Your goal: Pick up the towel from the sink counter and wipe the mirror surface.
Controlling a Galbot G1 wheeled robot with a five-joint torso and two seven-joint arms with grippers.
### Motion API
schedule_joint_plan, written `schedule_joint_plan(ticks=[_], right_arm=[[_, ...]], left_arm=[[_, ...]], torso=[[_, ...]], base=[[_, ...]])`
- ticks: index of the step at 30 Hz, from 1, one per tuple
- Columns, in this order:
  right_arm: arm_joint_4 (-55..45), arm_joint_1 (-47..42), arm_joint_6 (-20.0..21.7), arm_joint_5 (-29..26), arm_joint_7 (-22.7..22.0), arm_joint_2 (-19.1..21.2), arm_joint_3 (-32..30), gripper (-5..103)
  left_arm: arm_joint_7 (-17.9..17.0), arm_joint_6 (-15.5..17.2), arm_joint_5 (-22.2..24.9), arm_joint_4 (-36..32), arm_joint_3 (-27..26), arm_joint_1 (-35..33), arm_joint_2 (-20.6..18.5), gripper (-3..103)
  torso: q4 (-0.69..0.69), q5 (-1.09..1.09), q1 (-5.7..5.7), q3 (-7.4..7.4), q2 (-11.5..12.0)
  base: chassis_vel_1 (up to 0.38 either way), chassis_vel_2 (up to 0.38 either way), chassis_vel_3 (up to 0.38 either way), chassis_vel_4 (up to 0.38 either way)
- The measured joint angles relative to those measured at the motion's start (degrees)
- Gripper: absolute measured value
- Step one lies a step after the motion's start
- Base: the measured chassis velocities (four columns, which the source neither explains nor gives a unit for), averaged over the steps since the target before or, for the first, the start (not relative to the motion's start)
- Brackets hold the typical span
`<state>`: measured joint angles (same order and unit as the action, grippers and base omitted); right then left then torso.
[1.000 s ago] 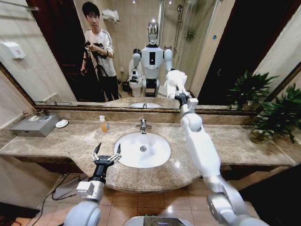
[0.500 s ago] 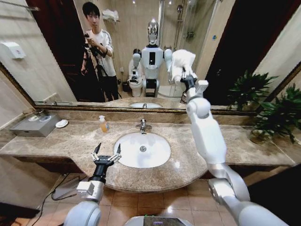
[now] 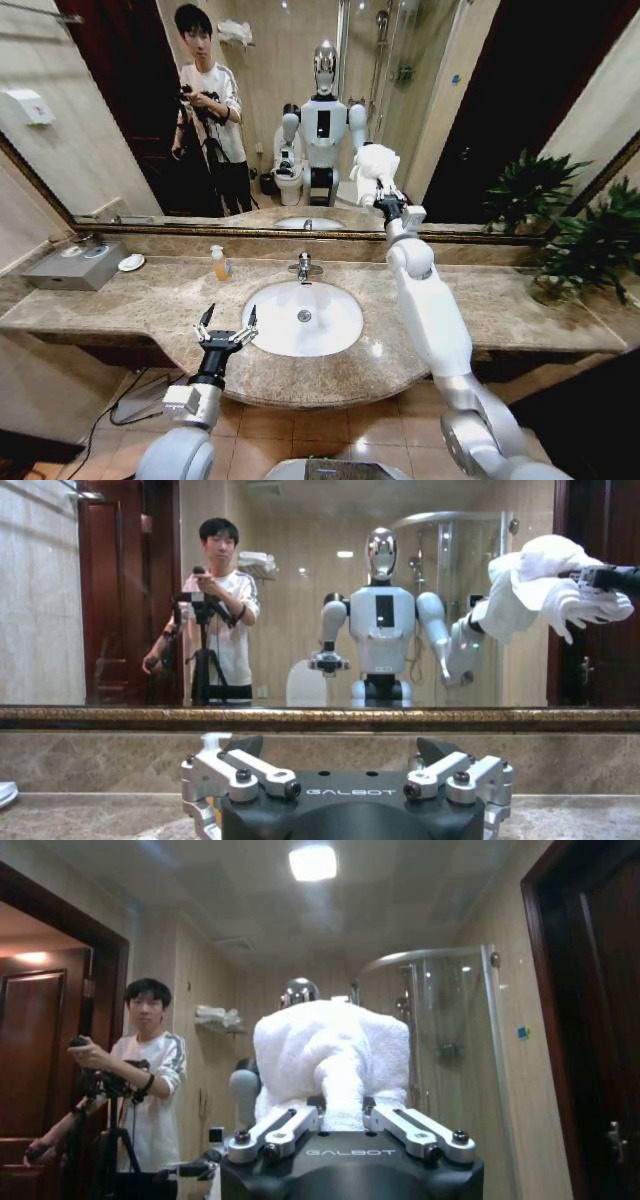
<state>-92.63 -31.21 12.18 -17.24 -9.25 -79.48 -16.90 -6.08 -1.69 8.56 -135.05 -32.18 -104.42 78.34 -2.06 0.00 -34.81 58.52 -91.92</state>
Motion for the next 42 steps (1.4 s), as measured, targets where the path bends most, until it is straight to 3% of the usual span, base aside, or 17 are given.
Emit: schedule_joint_plan(ticks=[42], right_arm=[[-5.06,-3.21,1.61,1.92,-0.55,0.27,2.18,13]], left_arm=[[0.0,0.0,0.0,0.0,0.0,0.0,0.0,100]], torso=[[-0.02,-0.01,-0.01,0.0,0.0]], base=[[0.02,0.018,-0.018,-0.02]])
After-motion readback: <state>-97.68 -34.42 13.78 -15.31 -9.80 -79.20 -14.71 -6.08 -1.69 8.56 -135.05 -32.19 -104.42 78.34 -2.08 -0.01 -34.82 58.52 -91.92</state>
